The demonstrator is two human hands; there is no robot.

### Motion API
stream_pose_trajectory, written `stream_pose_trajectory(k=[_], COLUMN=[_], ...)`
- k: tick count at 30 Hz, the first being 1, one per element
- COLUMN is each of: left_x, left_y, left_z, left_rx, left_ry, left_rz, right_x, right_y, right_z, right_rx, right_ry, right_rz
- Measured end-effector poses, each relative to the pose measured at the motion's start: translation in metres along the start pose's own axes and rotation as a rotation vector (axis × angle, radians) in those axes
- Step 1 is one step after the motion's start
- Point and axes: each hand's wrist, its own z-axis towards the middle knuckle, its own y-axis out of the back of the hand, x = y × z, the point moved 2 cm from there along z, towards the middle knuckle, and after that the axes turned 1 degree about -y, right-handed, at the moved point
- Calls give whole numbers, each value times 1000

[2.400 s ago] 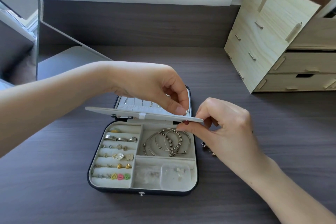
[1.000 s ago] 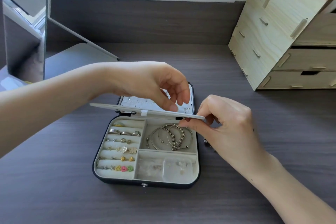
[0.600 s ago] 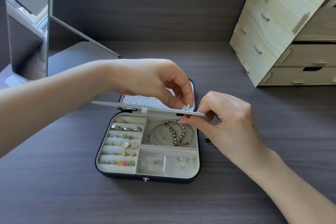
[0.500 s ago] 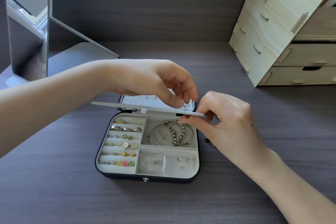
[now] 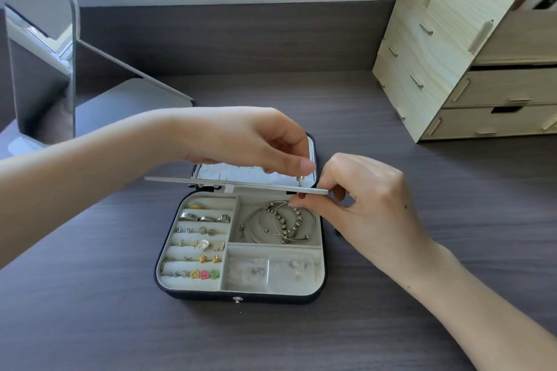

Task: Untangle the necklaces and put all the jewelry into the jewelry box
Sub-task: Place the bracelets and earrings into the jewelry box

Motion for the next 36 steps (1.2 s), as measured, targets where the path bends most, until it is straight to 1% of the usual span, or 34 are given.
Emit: stream_pose_trajectory(k=[2,9,14,16,18,20,24,26,29,36], left_x=[-1,0,2,6,10,13,24,28,35,58], left_y=[-2,2,3,7,15,25,43,42,34,12], left_z=[2,3,5,3,-5,-18,-45,-53,-56,-48], left_rx=[0,3,-41,-41,-49,-118,-362,-462,-592,-820], left_ry=[-3,-73,-96,-47,-11,-30,-28,11,88,111], left_rz=[103,172,188,218,169,52,-145,-182,-198,-369], right_x=[0,0,0,0,0,-1,-5,-10,-20,-36], right_y=[0,0,0,1,2,1,-1,-1,-3,-3], right_z=[0,0,2,3,5,8,19,25,33,41], right_rx=[3,11,4,-7,-13,-25,-8,23,84,226], right_ry=[1,-4,-30,-63,-107,-165,-291,-374,-446,-552], right_rz=[1,5,15,33,49,77,114,142,188,107])
